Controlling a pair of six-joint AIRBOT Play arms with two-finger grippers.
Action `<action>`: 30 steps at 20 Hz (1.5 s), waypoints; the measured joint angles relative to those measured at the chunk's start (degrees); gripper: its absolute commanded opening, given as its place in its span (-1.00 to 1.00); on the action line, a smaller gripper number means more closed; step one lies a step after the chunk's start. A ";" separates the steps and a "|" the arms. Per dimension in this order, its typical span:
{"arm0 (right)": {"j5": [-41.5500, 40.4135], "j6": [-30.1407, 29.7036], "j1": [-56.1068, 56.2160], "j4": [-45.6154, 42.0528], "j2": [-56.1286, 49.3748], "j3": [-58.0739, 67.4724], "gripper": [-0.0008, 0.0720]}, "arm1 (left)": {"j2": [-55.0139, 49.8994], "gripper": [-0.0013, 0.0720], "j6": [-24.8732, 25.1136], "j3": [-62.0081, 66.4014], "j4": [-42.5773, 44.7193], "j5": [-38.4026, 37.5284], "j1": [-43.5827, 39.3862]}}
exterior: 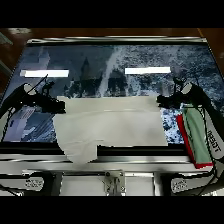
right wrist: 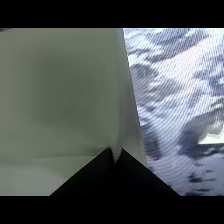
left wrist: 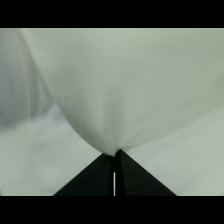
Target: Fold the shirts.
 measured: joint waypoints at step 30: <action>20.72 -9.75 -15.76 7.63 17.90 -12.33 0.58 | 24.15 0.82 5.11 -41.97 -12.46 -10.93 17.57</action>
